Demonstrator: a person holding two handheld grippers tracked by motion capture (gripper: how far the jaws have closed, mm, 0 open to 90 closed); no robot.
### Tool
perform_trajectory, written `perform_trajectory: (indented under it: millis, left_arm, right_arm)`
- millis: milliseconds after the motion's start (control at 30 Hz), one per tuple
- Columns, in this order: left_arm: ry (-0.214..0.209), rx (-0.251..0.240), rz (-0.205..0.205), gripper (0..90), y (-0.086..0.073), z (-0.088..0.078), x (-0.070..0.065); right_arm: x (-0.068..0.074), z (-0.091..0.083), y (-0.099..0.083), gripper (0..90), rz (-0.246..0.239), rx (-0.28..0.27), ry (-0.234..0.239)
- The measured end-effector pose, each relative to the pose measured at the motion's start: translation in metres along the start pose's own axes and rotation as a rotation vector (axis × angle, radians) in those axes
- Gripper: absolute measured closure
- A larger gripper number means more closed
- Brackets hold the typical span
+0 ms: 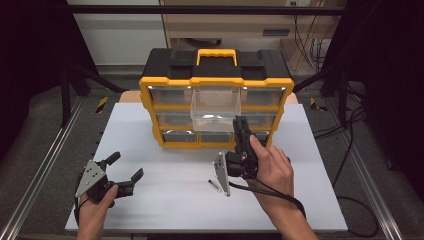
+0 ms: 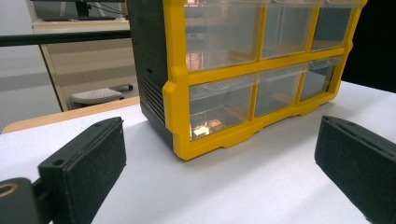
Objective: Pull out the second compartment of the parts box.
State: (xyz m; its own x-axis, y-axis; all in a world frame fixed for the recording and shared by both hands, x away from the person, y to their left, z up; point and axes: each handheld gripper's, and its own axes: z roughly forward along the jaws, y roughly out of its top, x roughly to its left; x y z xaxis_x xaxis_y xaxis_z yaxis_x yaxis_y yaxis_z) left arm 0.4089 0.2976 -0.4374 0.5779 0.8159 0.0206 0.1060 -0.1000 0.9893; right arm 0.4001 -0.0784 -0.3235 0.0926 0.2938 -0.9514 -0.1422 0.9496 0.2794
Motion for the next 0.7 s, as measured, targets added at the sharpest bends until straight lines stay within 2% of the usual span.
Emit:
perform_trajectory:
  millis: [700]
  left_arm:
    - [0.0,0.0,0.001,2.0,0.0,0.0001,-0.0001]
  right_arm:
    - [-0.0012,0.0004,0.0013,78.3,0.002,0.001,0.008]
